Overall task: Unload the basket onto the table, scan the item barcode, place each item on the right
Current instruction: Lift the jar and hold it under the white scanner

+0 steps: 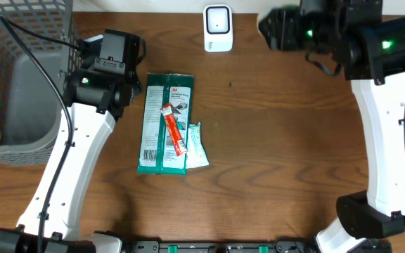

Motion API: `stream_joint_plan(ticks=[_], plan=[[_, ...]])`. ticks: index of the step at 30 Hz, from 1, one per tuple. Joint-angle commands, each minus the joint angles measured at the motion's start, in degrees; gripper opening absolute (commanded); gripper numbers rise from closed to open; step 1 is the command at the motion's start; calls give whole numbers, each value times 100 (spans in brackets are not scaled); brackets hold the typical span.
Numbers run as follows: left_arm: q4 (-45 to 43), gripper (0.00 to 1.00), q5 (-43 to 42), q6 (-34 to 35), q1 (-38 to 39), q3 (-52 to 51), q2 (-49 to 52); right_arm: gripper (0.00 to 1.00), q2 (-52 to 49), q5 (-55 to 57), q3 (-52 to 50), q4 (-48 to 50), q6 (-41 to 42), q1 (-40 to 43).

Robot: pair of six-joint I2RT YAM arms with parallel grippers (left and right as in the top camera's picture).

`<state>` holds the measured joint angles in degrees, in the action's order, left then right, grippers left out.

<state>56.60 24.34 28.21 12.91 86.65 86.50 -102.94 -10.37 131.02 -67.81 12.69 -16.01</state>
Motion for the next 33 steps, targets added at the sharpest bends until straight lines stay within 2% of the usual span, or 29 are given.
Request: stream_joint_plan(ticks=[1, 5, 9, 15, 19, 23, 33], plan=[[17, 82, 79, -74, -13, -28, 31, 1, -160, -15, -595, 807, 345, -177], [15, 82, 79, -74, -13, -28, 31, 1, -188, 28, -1635, 2116, 634, -306], [15, 82, 76, -74, -13, -28, 31, 1, -197, 702, -2861, 3882, 992, -431], [15, 82, 76, -76, -13, -28, 31, 1, -282, 1860, -4824, 7370, 1001, -586], [15, 82, 79, -74, -13, -28, 31, 1, -647, 1893, -5250, 9082, 1003, -619], [15, 82, 76, -74, -13, -28, 31, 1, -1178, 1891, -4887, 9189, 999, -645], [17, 82, 79, -74, -13, -28, 31, 1, -2712, 1567, -2439, 8032, 802, -645]])
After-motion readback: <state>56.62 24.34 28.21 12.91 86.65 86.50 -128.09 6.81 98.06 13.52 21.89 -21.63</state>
